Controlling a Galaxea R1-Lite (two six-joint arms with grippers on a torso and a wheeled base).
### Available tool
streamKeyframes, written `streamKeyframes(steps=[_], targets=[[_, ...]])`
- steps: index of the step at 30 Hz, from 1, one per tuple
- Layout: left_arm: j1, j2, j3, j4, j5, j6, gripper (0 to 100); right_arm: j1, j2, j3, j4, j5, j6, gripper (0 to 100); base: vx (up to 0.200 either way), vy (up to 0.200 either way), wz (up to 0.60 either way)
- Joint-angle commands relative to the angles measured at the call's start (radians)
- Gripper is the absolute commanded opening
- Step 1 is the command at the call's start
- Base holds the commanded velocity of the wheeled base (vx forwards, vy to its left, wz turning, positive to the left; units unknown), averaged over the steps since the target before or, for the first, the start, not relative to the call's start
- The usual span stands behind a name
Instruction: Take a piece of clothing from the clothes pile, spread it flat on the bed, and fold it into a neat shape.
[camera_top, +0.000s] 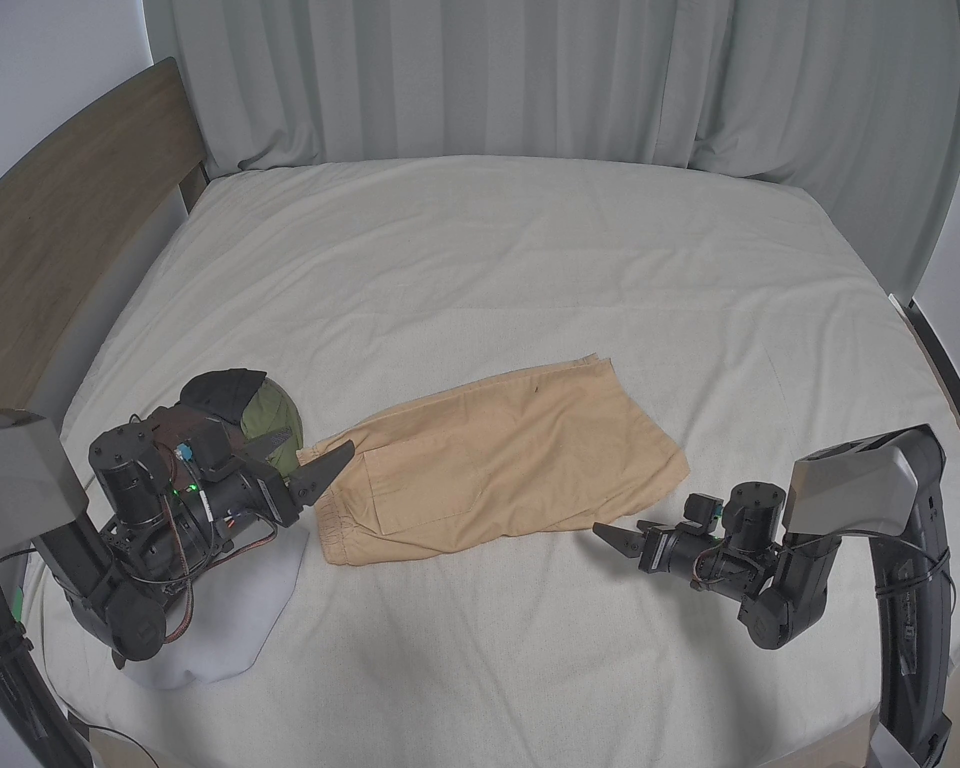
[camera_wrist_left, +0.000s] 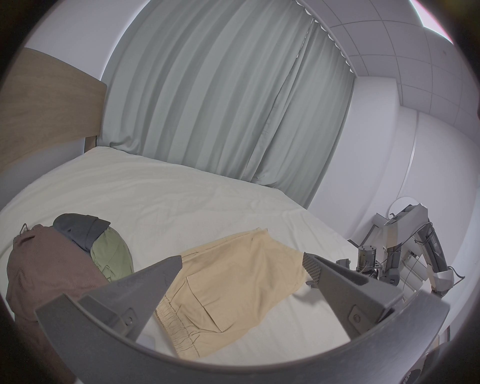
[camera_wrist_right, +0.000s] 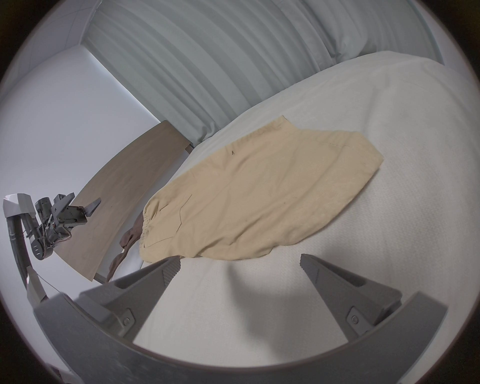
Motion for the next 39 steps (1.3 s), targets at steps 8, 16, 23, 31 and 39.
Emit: streamKeyframes(steps=[8,16,23,31,39], targets=[[-0.015,-0.001,0.017,-0.001,-0.024,0.006,100,0.018,0.049,-0.065,0.011,-0.023,0.006,100,0.000,0.000,0.00],[-0.021,0.005,0.024,-0.001,-0.022,0.006,100,0.033,0.111,-0.150,0.012,-0.057,0.103,100,0.000,0.000,0.00],[-0.021,0.007,0.024,-0.001,-0.022,0.006,100,0.071,0.153,-0.246,0.014,-0.065,0.179,100,0.000,0.000,0.00],[-0.024,0.007,0.024,-0.001,-0.024,0.005,100,0.088,0.175,-0.311,0.014,-0.071,0.218,100,0.000,0.000,0.00],[-0.024,0.008,0.023,-0.001,-0.024,0.006,100,0.082,0.175,-0.323,0.011,-0.086,0.218,0,0.000,0.000,0.00]])
